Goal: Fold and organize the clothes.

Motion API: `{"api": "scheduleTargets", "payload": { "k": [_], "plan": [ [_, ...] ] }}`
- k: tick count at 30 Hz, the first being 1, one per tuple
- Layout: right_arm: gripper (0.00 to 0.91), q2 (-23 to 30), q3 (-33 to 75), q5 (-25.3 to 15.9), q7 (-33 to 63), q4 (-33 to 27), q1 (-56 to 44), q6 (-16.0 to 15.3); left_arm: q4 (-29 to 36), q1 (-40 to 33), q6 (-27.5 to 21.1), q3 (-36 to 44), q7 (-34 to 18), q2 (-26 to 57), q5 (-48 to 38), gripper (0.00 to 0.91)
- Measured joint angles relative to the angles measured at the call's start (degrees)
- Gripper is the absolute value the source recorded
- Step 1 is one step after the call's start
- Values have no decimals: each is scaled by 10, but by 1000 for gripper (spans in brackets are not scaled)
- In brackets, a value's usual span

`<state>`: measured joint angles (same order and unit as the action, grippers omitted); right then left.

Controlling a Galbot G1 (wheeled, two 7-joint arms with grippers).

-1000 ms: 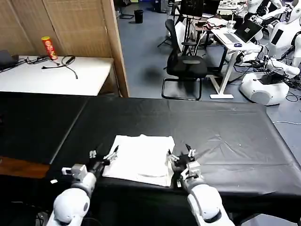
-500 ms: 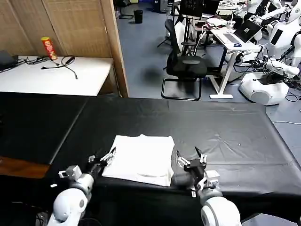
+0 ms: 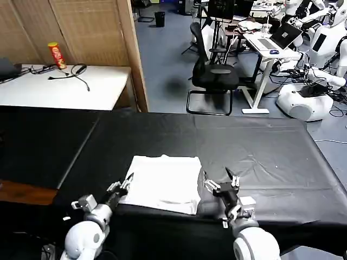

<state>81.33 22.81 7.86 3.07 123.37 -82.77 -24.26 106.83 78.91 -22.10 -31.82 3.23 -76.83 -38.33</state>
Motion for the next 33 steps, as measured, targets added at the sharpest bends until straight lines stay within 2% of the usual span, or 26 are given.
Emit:
{"api": "scheduleTargets", "payload": {
  "k": [1, 2, 3, 4, 9, 17, 23, 33],
  "plan": [
    [878, 0, 0, 0, 0, 0, 0, 0, 2, 0, -5, 0, 0, 0, -11, 146],
    [878, 0, 0, 0, 0, 0, 0, 0, 2, 0, -7, -1, 0, 0, -18, 117],
    [878, 0, 0, 0, 0, 0, 0, 1, 2, -1, -10, -1, 0, 0, -23, 10],
    [878, 0, 1, 0, 0, 1, -1, 1, 1, -3, -11, -2, 0, 0, -26, 0],
    [878, 0, 5, 0, -1, 6, -5, 1, -4, -10, -11, -5, -6, 4, -12, 0],
    [878, -2, 17, 7, -1, 9, -5, 2, 24, -20, -11, -30, -1, 36, 121, 0],
    [878, -4, 17, 9, -1, 9, -2, 1, 67, -12, -8, -69, -1, 105, 198, 0],
    [878, 2, 7, 11, 0, 0, 2, 2, 138, 15, -8, -154, -27, 234, 216, 0]
  ]
}}
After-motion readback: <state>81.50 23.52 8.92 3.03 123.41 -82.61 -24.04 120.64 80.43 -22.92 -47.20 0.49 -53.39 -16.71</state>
